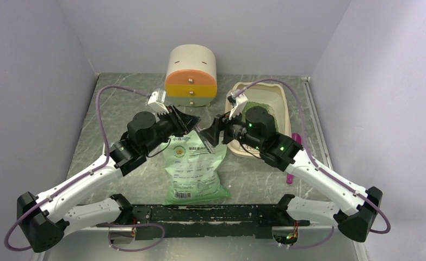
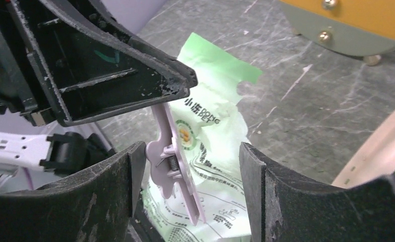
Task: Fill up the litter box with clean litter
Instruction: Pick up the clamp at the center of the board.
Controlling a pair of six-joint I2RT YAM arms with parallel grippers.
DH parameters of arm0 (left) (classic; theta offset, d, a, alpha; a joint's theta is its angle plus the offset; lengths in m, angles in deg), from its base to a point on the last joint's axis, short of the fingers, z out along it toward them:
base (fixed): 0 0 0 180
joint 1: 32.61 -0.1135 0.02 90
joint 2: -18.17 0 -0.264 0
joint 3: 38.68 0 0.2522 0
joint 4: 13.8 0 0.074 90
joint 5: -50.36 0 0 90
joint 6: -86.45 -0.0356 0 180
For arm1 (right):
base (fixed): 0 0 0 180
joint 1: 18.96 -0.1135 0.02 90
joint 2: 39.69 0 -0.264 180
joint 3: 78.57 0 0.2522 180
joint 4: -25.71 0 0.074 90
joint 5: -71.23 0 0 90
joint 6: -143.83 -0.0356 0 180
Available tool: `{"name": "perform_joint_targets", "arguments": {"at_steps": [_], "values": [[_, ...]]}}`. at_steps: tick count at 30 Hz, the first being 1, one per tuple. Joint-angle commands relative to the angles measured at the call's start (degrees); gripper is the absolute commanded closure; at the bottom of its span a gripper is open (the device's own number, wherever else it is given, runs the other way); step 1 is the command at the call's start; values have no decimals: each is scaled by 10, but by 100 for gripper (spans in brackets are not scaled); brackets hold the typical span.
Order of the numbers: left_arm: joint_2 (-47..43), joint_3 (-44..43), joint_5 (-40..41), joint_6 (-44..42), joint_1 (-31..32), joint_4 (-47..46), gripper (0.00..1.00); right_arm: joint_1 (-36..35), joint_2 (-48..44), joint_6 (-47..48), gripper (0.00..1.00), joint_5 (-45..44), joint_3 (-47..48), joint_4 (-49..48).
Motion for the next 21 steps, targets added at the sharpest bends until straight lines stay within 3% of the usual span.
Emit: {"name": "perform_joint_targets", "arguments": {"at_steps": [1,5,11,14,21], "values": [[-17,0,-3,-8,3,-10,95,9,3,-19,30,87,6,-11],[-17,1,-1,-8,3,-9,95,9,6,-20,30,119,0,-23],[-10,-6,0,-6,3,4,95,9,15,9,46,95,16,-3],[-6,-14,6,-3,3,17,95,4,19,35,49,73,28,18],[-2,-24,23,2,3,31,95,-30,28,92,46,10,45,57]]}}
